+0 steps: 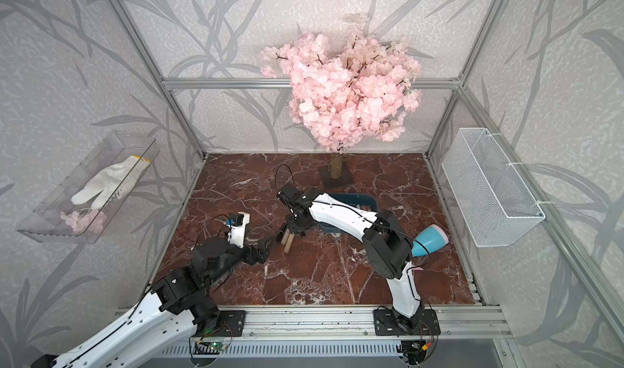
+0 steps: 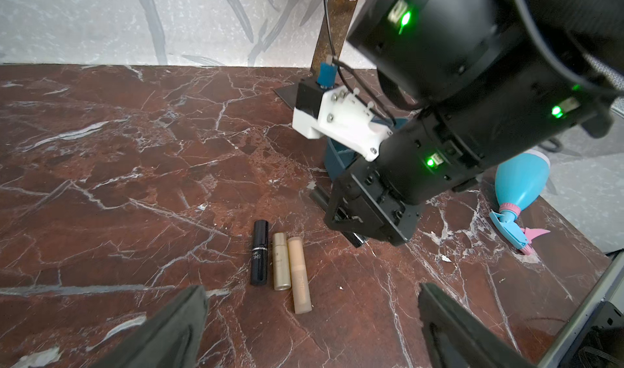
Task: Put the lipstick into the storage box
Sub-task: Pick up the lipstick at the center of the board, then place the lipstick in the storage box.
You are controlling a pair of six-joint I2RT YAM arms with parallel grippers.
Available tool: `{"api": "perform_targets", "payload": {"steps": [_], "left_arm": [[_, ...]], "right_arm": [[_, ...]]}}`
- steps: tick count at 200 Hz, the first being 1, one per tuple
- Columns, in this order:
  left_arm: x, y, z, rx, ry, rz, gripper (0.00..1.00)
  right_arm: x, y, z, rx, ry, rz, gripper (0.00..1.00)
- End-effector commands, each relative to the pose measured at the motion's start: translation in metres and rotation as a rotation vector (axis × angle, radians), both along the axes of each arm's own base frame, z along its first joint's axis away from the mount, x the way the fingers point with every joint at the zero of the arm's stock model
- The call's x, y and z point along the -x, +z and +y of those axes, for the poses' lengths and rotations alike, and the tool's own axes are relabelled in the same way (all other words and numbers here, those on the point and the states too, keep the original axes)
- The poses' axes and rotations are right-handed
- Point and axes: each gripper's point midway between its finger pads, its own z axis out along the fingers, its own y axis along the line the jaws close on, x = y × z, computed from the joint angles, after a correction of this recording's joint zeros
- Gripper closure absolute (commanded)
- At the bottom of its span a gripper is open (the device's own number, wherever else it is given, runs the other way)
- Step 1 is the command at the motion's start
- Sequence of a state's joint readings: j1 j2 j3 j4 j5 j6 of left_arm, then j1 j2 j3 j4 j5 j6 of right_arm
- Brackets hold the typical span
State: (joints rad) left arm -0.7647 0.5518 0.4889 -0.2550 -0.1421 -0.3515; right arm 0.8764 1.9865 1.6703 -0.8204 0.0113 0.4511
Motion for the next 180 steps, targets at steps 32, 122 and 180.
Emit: {"api": "perform_targets", "payload": {"steps": [32, 122, 180], "left_arm": [[-0.008, 0.011, -0.018, 0.003, -0.06, -0.036, 0.0], [0.007, 0.011, -0.078, 0.069, -0.363, 0.018, 0.0], [-0.007, 0.005, -0.103, 0.002, -0.429, 0.07, 0.01]], "right_arm": [[-0.013, 0.052, -0.016, -0.026, -0.023, -0.079, 0.83], [-0.036, 0.061, -0.067, -0.026, -0.115, -0.097, 0.83], [-0.048, 0.041, -0.108, -0.006, -0.199, -0.059, 0.83]]}}
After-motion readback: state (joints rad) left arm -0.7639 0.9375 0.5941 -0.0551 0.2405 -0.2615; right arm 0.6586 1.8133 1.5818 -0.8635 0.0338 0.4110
